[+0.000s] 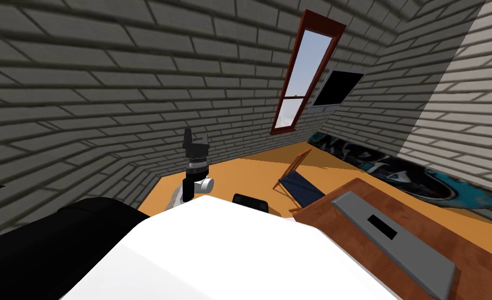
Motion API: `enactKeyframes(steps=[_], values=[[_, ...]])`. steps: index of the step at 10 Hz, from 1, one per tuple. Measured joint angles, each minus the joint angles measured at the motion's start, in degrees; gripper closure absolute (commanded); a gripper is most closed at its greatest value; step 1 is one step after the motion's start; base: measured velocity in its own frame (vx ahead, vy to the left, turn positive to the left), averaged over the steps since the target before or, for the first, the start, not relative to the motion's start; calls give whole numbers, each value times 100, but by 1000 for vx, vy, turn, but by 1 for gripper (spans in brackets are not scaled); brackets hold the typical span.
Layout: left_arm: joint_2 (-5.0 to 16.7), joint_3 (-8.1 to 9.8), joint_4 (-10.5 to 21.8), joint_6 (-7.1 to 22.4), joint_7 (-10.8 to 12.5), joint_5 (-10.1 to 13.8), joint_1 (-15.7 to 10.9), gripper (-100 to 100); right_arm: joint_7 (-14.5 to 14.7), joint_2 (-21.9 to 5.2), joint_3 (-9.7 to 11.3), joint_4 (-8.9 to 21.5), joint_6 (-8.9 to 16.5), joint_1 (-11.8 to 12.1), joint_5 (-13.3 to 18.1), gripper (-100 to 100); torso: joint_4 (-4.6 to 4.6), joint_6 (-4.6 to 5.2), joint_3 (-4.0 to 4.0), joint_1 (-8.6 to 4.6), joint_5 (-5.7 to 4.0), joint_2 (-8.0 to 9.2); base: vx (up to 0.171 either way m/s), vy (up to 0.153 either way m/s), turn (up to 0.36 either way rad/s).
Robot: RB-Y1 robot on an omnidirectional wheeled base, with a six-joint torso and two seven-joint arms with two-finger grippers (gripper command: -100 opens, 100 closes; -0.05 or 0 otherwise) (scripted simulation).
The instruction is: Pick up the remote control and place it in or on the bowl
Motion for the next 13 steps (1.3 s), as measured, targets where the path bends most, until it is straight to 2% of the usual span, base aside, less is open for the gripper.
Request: enactKeyframes(steps=[1,4,6,10,13], values=[[0,-1,0,0,0,0,-2,0,-16,-116,-102,-229,65,159,-122,100,6,-16,12,5,10,22,-159,-14,163],[0,0,0,0,0,0,-1,0,-244,-261,-101,-254,19,136,-191,100,9,-4,18,-12,4,28,-89,-25,53],[0,0,0,0,0,0,-2,0,-397,-299,-30,-178,-70,92,-199,100,7,-11,15,-12,10,26,-168,-36,163],[1,0,1,1,0,0,-2,0,-808,-537,114,-319,-223,143,-346,100,19,8,48,-36,5,81,-224,-83,85],[1,0,1,1,0,0,-2,0,-1065,-659,392,-406,-409,177,-412,100,18,13,49,-33,3,84,-218,-88,35]])
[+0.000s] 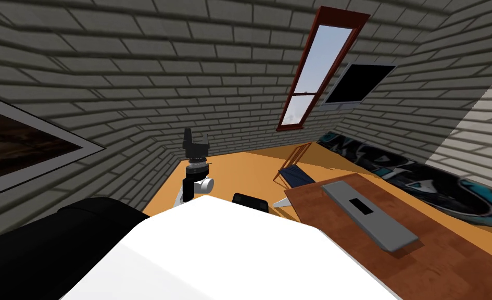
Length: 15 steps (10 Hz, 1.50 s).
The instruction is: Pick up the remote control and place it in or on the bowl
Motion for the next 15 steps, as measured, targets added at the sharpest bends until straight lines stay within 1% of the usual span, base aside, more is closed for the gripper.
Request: enactKeyframes(steps=[2,3,4,5,7,8,9,10,12,13,15], values=[[0,0,0,0,0,0,0,0,-86,-109,200,-206,-76,76,-57,100,-5,7,-4,-10,1,-4,-200,-131,-27],[0,1,0,0,0,0,1,0,-185,-12,425,1,-225,-78,49,100,-7,7,-8,-18,-2,-11,-105,-84,-21],[0,0,0,0,0,0,1,0,-199,-66,458,-84,-249,-3,21,100,-10,0,-23,0,4,-40,-25,-25,-7],[0,0,0,0,0,0,2,0,-161,-122,428,-208,-199,84,-32,100,-14,-10,-41,23,8,-73,-46,-42,-50],[0,0,-1,0,0,0,2,0,-147,-195,595,-429,-235,154,-80,100,-19,0,-39,21,12,-62,-99,-69,-58],[0,0,0,0,0,0,2,0,-165,-169,723,-408,-286,118,-42,100,-20,-1,-39,22,12,-62,-90,-98,-85],[0,1,0,0,0,0,2,0,-125,-230,814,-590,-290,205,-84,100,-23,5,-40,15,14,-61,-71,-124,-101],[0,1,0,0,0,0,2,0,-77,-191,921,-592,-338,225,-77,100,-25,5,-43,5,13,-67,22,-46,-103],[0,0,-1,-1,0,0,3,0,-6,-184,1150,-674,-383,249,-44,100,-32,-7,-66,41,19,-107,15,-18,-52],[-1,0,-1,-1,0,0,2,0,7,-178,1169,-679,-387,259,-39,-100,-30,-17,-67,51,25,-112,0,0,0],[-1,0,-1,-1,0,0,2,0,7,-178,1168,-679,-385,260,-39,-100,-30,-18,-68,58,27,-113,0,0,0]])
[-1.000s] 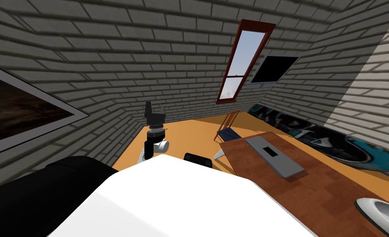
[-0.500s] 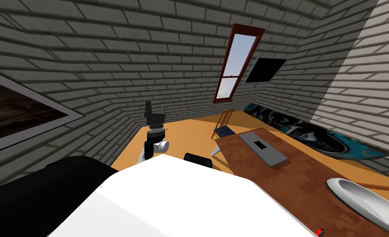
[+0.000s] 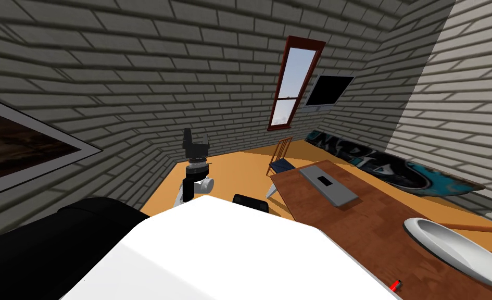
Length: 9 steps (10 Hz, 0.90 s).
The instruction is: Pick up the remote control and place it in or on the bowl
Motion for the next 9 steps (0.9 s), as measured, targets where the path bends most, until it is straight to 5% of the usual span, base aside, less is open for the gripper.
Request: enactKeyframes(steps=[2,3,4,9], values=[[0,0,0,0,0,0,0,0,0,0,0,0,0,0,0,-100,0,0,0,1,0,0,0,0,0],[0,0,0,0,0,0,0,0,0,0,0,0,0,0,0,0,0,0,0,1,0,0,0,0,0],[0,0,0,0,0,0,0,0,0,0,0,0,0,0,0,-100,0,0,0,1,0,0,150,-70,-336],[1,2,-1,-1,0,0,4,0,711,-77,-216,78,-363,82,128,-100,-20,5,-51,-33,-8,-90,193,-65,-322]])
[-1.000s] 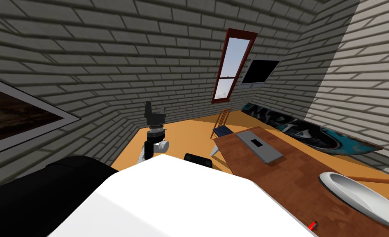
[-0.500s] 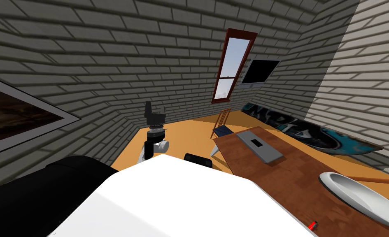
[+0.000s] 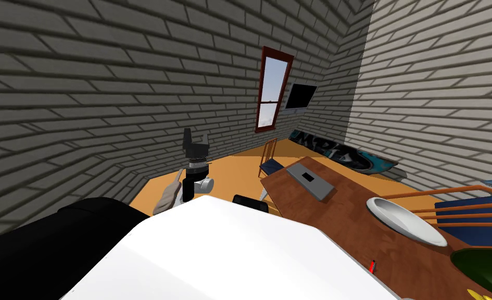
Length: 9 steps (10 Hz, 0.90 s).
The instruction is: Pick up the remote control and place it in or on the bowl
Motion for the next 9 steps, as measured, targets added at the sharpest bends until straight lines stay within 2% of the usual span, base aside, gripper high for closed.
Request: enactKeyframes(steps=[2,4,9], values=[[-1,-2,1,0,0,0,-3,0,281,-19,-68,96,-190,6,74,-100,15,-1,39,46,9,69,50,76,-265],[-1,-2,1,1,0,0,-4,0,525,-31,-113,98,-273,36,89,-100,19,-9,48,39,10,86,11,20,-57],[-1,-2,1,1,0,0,-5,0,554,-40,-120,87,-269,41,88,-100,21,-10,54,19,4,94,-4,-7,19]])
